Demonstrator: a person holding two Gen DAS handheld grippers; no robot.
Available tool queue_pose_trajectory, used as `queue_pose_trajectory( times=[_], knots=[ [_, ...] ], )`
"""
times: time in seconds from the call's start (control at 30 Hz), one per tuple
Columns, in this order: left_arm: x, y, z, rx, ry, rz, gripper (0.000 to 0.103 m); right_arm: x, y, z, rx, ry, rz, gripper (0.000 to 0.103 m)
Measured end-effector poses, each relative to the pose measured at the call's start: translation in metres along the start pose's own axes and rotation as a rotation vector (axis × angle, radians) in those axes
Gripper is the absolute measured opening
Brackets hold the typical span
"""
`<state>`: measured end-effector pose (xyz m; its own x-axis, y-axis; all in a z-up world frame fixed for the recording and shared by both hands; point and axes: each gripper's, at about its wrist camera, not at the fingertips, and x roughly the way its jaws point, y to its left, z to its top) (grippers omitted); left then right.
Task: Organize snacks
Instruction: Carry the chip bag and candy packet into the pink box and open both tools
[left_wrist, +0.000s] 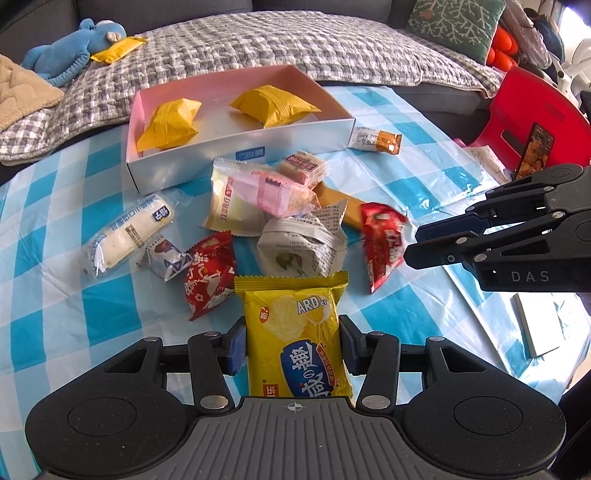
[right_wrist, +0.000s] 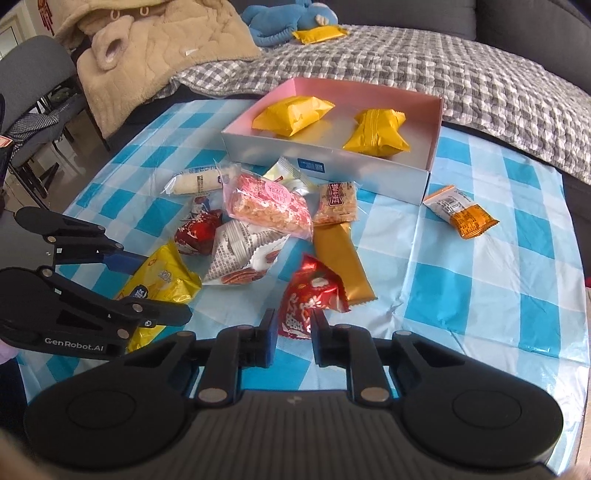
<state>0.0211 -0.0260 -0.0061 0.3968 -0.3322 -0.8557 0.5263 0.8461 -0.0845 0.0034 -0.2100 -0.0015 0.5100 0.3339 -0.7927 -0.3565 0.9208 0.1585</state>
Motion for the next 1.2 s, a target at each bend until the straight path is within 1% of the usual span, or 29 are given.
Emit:
queue_pose_trajectory(
  times=[0.03, 0.13, 0.2, 0.27, 0.4, 0.57, 0.73, 0.77, 0.8, 0.83, 0.9, 1.07, 1.2],
  knots=[
    [0.0, 0.0, 0.0, 0.0, 0.0, 0.0, 0.047, 0.0, -0.001, 0.0, 0.004, 0.003, -0.003, 0.017],
    [0.002, -0.001, -0.001, 0.004, 0.008, 0.001, 0.047, 0.007, -0.005, 0.0, 0.027, 0.025, -0.025, 0.028],
    [0.004, -0.002, -0.002, 0.01, 0.017, 0.003, 0.047, 0.013, -0.009, -0.001, 0.047, 0.047, -0.034, 0.044],
    [0.006, -0.003, -0.003, 0.016, 0.026, 0.004, 0.047, 0.017, -0.013, -0.002, 0.076, 0.057, -0.026, 0.053],
    [0.01, -0.005, -0.003, 0.026, 0.036, 0.006, 0.047, 0.023, -0.014, 0.003, 0.127, 0.058, 0.004, 0.055],
    [0.012, -0.006, -0.004, 0.029, 0.045, 0.006, 0.047, 0.038, -0.009, 0.01, 0.132, 0.064, -0.022, 0.055],
    [0.013, -0.005, -0.005, 0.03, 0.05, 0.008, 0.047, 0.049, -0.005, 0.012, 0.122, 0.07, -0.042, 0.051],
    [0.013, -0.004, -0.004, 0.03, 0.05, 0.008, 0.047, 0.051, -0.004, 0.013, 0.118, 0.067, -0.05, 0.047],
    [0.013, -0.004, -0.004, 0.029, 0.05, 0.008, 0.047, 0.051, -0.003, 0.013, 0.111, 0.064, -0.06, 0.04],
    [0.012, -0.003, -0.004, 0.028, 0.049, 0.008, 0.047, 0.052, -0.002, 0.013, 0.105, 0.061, -0.068, 0.034],
    [0.011, -0.003, -0.004, 0.025, 0.047, 0.008, 0.047, 0.052, -0.003, 0.014, 0.113, 0.064, -0.064, 0.03],
    [0.004, -0.002, -0.002, 0.018, 0.027, 0.003, 0.047, 0.044, -0.004, 0.013, 0.121, 0.068, -0.059, 0.028],
    [-0.006, 0.0, 0.001, 0.01, -0.002, -0.006, 0.047, 0.032, -0.006, 0.014, 0.147, 0.05, -0.038, 0.027]
  ],
)
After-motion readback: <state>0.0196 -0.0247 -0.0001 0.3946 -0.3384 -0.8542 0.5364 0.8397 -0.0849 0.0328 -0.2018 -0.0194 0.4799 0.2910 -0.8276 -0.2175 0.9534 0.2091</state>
